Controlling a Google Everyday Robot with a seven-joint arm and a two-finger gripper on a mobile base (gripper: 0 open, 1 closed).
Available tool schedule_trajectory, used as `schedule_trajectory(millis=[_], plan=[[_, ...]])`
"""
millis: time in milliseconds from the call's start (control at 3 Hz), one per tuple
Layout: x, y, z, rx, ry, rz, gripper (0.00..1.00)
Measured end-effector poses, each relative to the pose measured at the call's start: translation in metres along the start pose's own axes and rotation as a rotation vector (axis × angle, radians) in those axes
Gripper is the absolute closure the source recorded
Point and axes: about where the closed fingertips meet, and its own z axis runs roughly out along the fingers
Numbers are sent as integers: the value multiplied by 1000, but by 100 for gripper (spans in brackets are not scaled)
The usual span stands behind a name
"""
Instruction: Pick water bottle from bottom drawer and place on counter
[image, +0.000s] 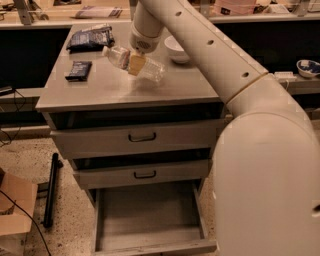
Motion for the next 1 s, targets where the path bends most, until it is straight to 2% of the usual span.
schedule_trajectory(millis=[333,1000], plan=[[-9,-13,18,5,-48,55,53],[-9,-14,19,8,-51,58,7]])
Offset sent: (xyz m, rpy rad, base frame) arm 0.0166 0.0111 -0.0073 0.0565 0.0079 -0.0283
